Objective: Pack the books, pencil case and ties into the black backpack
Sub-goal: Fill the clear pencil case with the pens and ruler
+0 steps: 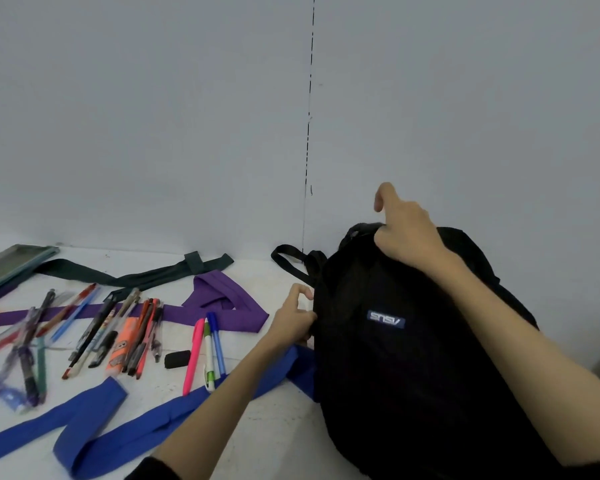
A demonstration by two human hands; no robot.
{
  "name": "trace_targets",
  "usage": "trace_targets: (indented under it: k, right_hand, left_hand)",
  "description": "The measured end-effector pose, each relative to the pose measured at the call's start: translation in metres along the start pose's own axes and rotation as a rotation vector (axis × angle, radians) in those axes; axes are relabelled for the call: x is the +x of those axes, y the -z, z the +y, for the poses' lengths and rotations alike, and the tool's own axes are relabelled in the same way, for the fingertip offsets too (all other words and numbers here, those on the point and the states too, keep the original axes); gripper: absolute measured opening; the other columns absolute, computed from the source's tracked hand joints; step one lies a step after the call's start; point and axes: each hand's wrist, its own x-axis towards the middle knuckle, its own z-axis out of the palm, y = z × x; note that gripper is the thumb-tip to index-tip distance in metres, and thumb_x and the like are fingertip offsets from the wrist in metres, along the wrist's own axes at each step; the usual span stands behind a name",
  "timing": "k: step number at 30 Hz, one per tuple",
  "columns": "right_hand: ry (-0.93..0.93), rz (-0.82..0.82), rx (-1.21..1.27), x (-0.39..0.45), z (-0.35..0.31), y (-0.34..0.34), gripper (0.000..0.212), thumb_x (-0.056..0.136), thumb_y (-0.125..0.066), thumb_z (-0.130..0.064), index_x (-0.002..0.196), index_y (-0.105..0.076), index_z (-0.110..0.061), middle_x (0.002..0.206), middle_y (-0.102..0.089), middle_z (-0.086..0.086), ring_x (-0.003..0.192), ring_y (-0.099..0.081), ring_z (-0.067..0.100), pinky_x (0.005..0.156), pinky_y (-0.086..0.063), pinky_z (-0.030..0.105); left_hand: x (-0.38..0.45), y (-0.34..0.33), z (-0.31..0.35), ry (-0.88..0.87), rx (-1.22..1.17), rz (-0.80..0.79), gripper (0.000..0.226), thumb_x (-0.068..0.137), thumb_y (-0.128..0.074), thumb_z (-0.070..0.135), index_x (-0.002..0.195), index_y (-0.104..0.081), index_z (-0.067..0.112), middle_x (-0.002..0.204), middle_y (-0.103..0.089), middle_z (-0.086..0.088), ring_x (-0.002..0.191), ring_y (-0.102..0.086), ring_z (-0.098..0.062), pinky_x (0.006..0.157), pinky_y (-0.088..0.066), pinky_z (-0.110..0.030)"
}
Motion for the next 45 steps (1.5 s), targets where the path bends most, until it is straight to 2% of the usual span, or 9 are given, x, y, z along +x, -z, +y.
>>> trace_targets:
  k: [5, 15, 19, 24, 29, 32, 36, 40, 45]
  right_hand:
    - [-0.021, 0.086, 0.055, 0.003, 0.010, 0.013, 0.027, 0.073, -0.040, 0.005, 0.093, -0.040, -0.013, 0.074, -0.050, 0.009, 0.075, -0.046, 0.031, 0.063, -0.036, 0.036]
    - [-0.020, -0.117, -0.140, -0.011, -0.016, -0.026, 0.010, 0.082, -0.053, -0.016, 0.092, -0.053, -0.017, 0.092, -0.060, 0.001, 0.081, -0.052, 0.023, 0.066, -0.035, 0.030]
    - [0.053, -0.169, -0.047, -0.011, -0.065, -0.064, 0.007, 0.086, -0.053, -0.023, 0.088, -0.055, -0.017, 0.084, -0.060, -0.003, 0.079, -0.054, 0.022, 0.062, -0.034, 0.028]
    - [0.212, -0.322, 0.103, -0.002, -0.153, -0.132, 0.010, 0.087, -0.053, -0.023, 0.089, -0.057, -0.014, 0.068, -0.051, -0.007, 0.070, -0.050, 0.017, 0.053, -0.031, 0.024]
    - [0.268, -0.451, 0.290, 0.014, -0.274, -0.218, 0.007, 0.084, -0.055, -0.020, 0.086, -0.057, -0.014, 0.084, -0.059, -0.002, 0.081, -0.057, 0.020, 0.068, -0.044, 0.029]
    - [0.300, -0.550, 0.375, 0.029, -0.352, -0.267, 0.006, 0.084, -0.053, -0.016, 0.086, -0.057, -0.013, 0.088, -0.059, 0.002, 0.081, -0.056, 0.022, 0.068, -0.043, 0.030]
    - [0.281, -0.631, 0.417, 0.048, -0.437, -0.330, 0.018, 0.085, -0.050, -0.012, 0.094, -0.065, -0.007, 0.092, -0.061, 0.005, 0.078, -0.055, 0.018, 0.069, -0.046, 0.030]
    - [0.229, -0.667, 0.384, 0.054, -0.490, -0.387, 0.021, 0.084, -0.048, -0.012, 0.092, -0.066, -0.003, 0.100, -0.067, 0.011, 0.087, -0.060, 0.023, 0.073, -0.049, 0.032]
    - [0.111, -0.642, 0.360, 0.068, -0.515, -0.434, 0.020, 0.084, -0.047, -0.016, 0.094, -0.063, -0.012, 0.103, -0.065, 0.011, 0.096, -0.059, 0.026, 0.074, -0.046, 0.030]
  left_hand:
    - [-0.001, -0.009, 0.001, 0.013, 0.101, -0.024, 0.033, 0.077, -0.034, -0.008, 0.081, -0.051, 0.020, 0.049, -0.041, -0.001, 0.043, -0.037, -0.012, 0.038, -0.032, -0.019]
    - [-0.029, 0.037, -0.004, -0.025, 0.060, -0.131, 0.014, 0.098, -0.048, 0.017, 0.101, -0.061, 0.018, 0.054, -0.047, 0.001, 0.036, -0.035, -0.003, 0.039, -0.033, -0.015]
    - [-0.049, 0.097, -0.014, -0.014, 0.100, -0.105, 0.012, 0.098, -0.050, 0.022, 0.102, -0.061, 0.021, 0.061, -0.049, 0.003, 0.042, -0.038, -0.002, 0.042, -0.033, -0.015]
    - [-0.072, 0.217, -0.040, 0.010, 0.139, 0.104, 0.016, 0.097, -0.050, 0.022, 0.106, -0.063, 0.019, 0.075, -0.056, 0.002, 0.059, -0.049, -0.005, 0.053, -0.040, -0.017]
    - [-0.081, 0.365, -0.074, 0.079, 0.206, 0.366, 0.013, 0.095, -0.053, 0.016, 0.090, -0.064, 0.021, 0.066, -0.055, 0.001, 0.048, -0.047, -0.004, 0.042, -0.036, -0.015]
    - [-0.077, 0.452, -0.098, 0.083, 0.325, 0.494, 0.013, 0.093, -0.055, 0.013, 0.087, -0.065, 0.018, 0.082, -0.064, -0.006, 0.067, -0.054, -0.013, 0.055, -0.043, -0.022]
    - [-0.067, 0.545, -0.133, 0.144, 0.589, 0.623, 0.021, 0.092, -0.056, 0.017, 0.107, -0.068, 0.010, 0.110, -0.067, -0.007, 0.099, -0.060, -0.022, 0.084, -0.041, -0.026]
    - [-0.046, 0.590, -0.170, 0.178, 0.700, 0.565, 0.030, 0.091, -0.056, 0.024, 0.119, -0.064, 0.017, 0.129, -0.058, -0.007, 0.113, -0.054, -0.022, 0.092, -0.040, -0.028]
    - [-0.015, 0.604, -0.206, 0.271, 0.941, 0.447, 0.065, 0.088, -0.051, 0.055, 0.144, -0.036, 0.026, 0.154, -0.027, -0.005, 0.139, -0.026, -0.034, 0.112, -0.025, -0.047]
